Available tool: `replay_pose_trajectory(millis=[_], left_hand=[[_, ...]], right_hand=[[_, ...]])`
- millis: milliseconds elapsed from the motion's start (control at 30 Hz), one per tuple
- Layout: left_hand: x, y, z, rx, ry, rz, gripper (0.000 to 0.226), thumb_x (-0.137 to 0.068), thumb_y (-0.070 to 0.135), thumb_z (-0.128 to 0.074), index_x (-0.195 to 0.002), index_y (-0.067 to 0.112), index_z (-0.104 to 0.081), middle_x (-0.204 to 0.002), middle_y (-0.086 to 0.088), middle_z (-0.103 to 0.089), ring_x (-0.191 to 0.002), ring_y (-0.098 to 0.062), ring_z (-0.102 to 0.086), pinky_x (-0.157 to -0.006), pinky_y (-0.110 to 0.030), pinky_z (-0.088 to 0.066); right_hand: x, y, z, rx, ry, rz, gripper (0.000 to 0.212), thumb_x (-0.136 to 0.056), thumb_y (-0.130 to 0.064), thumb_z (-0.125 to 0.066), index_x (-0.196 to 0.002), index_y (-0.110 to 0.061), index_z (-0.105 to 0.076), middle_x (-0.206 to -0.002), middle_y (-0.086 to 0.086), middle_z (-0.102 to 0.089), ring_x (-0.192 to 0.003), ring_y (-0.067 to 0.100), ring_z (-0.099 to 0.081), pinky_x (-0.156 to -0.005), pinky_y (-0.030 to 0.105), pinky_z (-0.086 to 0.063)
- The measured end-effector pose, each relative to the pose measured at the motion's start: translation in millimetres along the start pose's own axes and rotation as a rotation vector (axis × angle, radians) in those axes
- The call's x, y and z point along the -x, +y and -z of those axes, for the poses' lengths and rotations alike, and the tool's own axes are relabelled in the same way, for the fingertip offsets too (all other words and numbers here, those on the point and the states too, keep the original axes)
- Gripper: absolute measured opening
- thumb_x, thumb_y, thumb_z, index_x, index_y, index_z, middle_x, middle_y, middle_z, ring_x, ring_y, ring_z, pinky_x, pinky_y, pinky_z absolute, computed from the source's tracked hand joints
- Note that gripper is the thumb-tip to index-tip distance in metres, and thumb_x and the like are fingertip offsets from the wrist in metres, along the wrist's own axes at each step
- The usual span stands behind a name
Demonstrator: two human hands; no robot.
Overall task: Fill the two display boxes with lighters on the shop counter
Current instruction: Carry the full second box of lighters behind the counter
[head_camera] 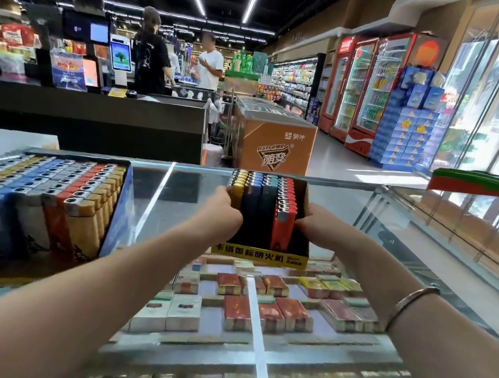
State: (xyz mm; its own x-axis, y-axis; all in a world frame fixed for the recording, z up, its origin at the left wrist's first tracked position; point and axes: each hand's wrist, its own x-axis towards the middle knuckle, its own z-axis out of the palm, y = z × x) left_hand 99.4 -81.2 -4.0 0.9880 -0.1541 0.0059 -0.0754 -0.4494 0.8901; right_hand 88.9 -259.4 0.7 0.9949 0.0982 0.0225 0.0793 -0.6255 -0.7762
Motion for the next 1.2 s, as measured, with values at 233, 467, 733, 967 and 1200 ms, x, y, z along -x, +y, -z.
replay_pose_trajectory(millis=[233, 467, 733, 967, 1200], left_hand=[[-45.4, -4.8, -25.5, 0.171, 0.122, -0.072, 0.034, -0.077, -0.002, -0.054, -0.102, 0.019, -0.044, -0.099, -0.008, -0.058, -0.088, -0.017, -0.058, -0.061, -0.023, -0.049], [-39.4, 5.6, -36.0, 0.243, 0.177, 0.039, 0.042, -0.075, 0.001, -0.059, -0.098, 0.031, -0.042, -0.102, -0.008, -0.057, -0.092, -0.022, -0.06, -0.076, -0.046, -0.055], [-38.2, 44.7, -63.3, 0.319, 0.197, 0.336, 0.041, -0.075, -0.007, -0.051, -0.092, 0.03, -0.054, -0.093, -0.005, -0.063, -0.089, -0.023, -0.062, -0.074, -0.04, -0.054], [-37.4, 47.1, -75.8, 0.203, 0.282, 0.388, 0.036, -0.071, -0.009, -0.051, -0.078, 0.026, -0.057, -0.076, -0.001, -0.065, -0.078, -0.022, -0.063, -0.06, -0.03, -0.048], [-34.0, 48.7, -82.6, 0.119, 0.216, 0.282, 0.03, -0.072, -0.001, -0.059, -0.075, 0.029, -0.056, -0.074, 0.005, -0.064, -0.077, -0.019, -0.063, -0.061, -0.032, -0.048]], right_hand=[[-64.5, 24.3, 16.3, 0.011, 0.16, -0.095, 0.026, -0.084, -0.008, -0.057, -0.11, -0.004, -0.058, -0.106, 0.014, -0.064, -0.102, 0.029, -0.06, -0.093, 0.045, -0.047], [-46.6, 31.0, 17.0, -0.077, 0.035, -0.058, 0.035, -0.081, 0.0, -0.057, -0.116, -0.004, -0.052, -0.109, 0.015, -0.063, -0.104, 0.028, -0.06, -0.09, 0.044, -0.048], [-25.9, 36.3, 53.0, -0.011, -0.058, -0.181, 0.041, -0.085, -0.008, -0.05, -0.125, -0.015, -0.042, -0.122, 0.008, -0.056, -0.114, 0.024, -0.051, -0.098, 0.045, -0.043], [-3.4, 61.7, 52.4, 0.166, -0.111, -0.188, 0.057, -0.093, -0.025, -0.047, -0.144, -0.017, -0.023, -0.156, 0.006, -0.012, -0.144, 0.024, 0.002, -0.115, 0.038, -0.003], [-1.8, 57.6, 47.7, -0.073, 0.071, -0.265, 0.039, -0.094, -0.016, -0.043, -0.133, -0.012, -0.042, -0.151, 0.009, -0.025, -0.142, 0.024, -0.014, -0.116, 0.038, -0.006]])
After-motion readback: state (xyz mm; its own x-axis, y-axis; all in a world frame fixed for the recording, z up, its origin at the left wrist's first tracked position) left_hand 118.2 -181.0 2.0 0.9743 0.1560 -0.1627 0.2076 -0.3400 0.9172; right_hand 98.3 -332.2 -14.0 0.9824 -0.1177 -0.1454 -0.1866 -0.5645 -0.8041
